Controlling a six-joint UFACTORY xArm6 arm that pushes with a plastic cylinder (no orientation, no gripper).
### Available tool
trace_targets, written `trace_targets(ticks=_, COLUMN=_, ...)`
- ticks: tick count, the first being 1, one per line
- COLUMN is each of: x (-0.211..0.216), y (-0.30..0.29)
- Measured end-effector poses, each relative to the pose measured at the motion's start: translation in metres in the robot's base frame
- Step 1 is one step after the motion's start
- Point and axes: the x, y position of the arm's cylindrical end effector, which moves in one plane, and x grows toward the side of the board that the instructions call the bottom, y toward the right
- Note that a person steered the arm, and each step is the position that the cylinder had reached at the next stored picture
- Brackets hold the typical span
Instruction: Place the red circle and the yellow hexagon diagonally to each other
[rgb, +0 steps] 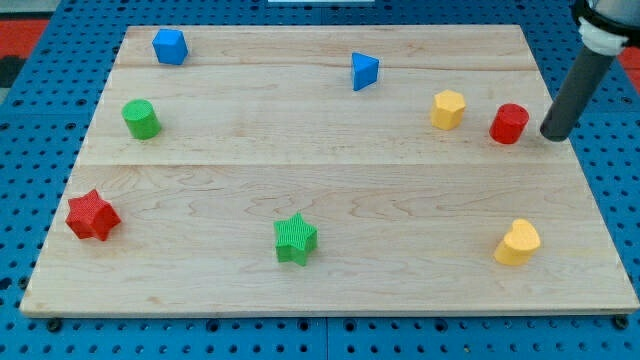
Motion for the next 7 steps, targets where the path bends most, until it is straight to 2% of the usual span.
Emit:
trace_targets(ticks=1, x=0.000, y=-0.053)
trace_targets(ticks=2, x=-0.003, y=-0.027)
trace_targets(ticks=3, x=-0.054, y=-0.003)
trace_targets(ticks=4, x=-0.075, y=-0.064)
trace_targets(ticks=5, x=-0.063, y=-0.131)
trace_targets(ticks=6, x=-0.042, y=-0.131)
trace_targets(ticks=7, x=-0.070, y=-0.131)
